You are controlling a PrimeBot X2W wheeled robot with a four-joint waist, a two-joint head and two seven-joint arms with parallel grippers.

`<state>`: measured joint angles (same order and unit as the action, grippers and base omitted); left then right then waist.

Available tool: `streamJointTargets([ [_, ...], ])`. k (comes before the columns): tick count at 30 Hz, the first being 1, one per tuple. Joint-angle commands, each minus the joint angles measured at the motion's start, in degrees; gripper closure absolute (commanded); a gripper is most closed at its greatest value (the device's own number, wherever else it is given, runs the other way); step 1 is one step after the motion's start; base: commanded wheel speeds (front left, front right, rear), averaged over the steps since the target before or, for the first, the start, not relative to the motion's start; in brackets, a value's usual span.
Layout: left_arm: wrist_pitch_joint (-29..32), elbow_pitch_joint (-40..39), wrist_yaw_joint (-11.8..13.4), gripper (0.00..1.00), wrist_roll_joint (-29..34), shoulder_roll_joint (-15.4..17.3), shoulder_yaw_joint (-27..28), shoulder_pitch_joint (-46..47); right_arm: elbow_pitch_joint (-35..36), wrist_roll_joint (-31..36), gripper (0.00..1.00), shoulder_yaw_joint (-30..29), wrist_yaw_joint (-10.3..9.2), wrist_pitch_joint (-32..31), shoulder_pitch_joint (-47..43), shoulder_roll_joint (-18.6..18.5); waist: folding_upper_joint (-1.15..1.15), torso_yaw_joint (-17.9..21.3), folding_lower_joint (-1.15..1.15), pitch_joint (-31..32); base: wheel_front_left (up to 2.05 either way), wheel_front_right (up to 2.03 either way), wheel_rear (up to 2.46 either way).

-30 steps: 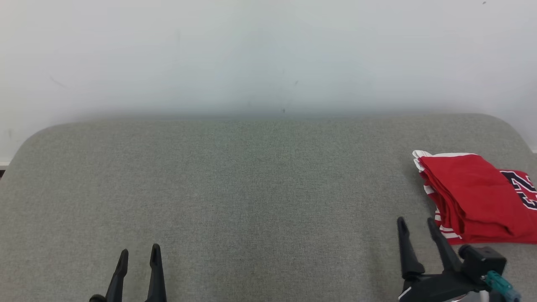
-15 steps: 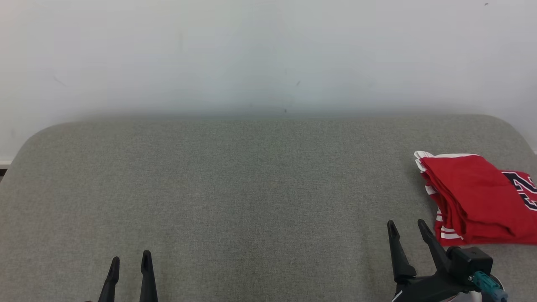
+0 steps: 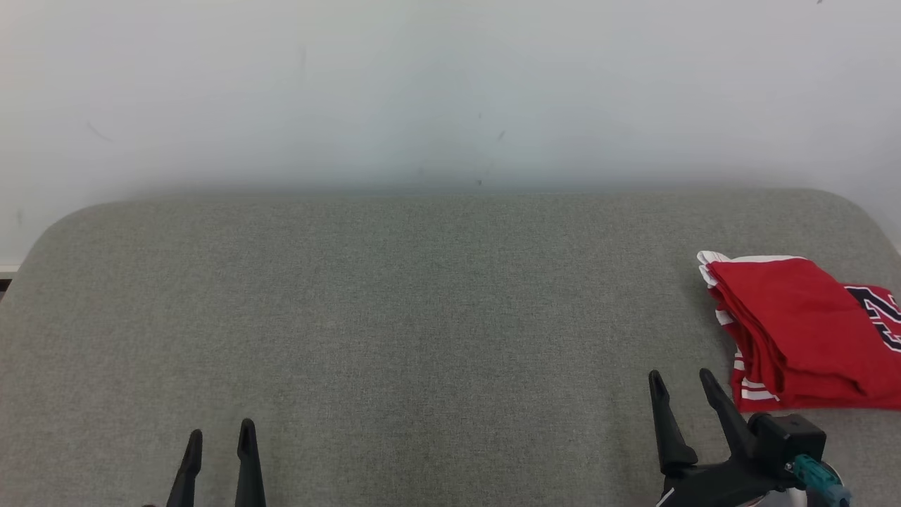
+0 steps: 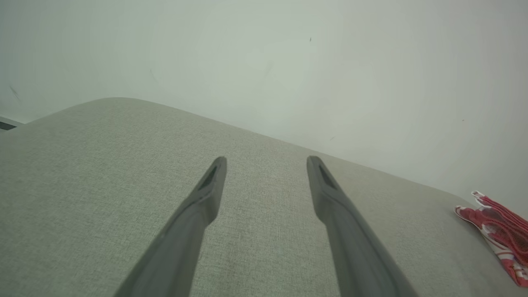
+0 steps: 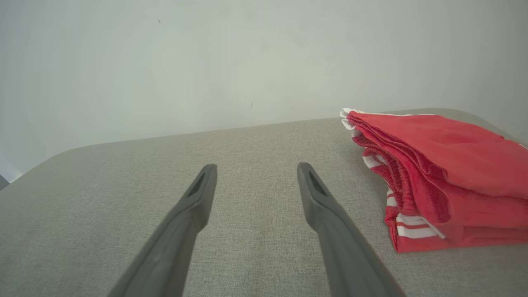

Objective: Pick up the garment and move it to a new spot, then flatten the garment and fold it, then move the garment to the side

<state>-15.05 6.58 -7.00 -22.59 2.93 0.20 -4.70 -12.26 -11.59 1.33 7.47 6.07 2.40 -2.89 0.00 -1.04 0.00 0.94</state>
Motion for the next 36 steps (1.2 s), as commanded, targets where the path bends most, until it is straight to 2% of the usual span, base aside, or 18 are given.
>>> streamJointTargets([
  [1,0.0,0.2,0.0,1.00,-0.1,0.0,0.0,0.0,-0.2,0.0,1.00,0.0,0.00,0.0,-0.1,0.0,0.00,0.0,0.00,0.0,0.00,0.00,0.00],
  [6,0.4,2.8,0.0,1.00,-1.0,-0.2,-0.1,-0.2,-2.8,-0.6,1.00,-0.1,0.00,-0.2,-1.5,0.1,0.00,0.0,0.01,0.0,0.00,0.00,0.00],
  [36,8.4,5.3,-0.2,1.00,-25.7,0.1,1.8,4.9,-1.5,-29.2,1.00,-2.9,0.01,-3.8,-0.2,0.0,0.00,0.2,0.00,-0.3,0.00,0.00,0.00],
])
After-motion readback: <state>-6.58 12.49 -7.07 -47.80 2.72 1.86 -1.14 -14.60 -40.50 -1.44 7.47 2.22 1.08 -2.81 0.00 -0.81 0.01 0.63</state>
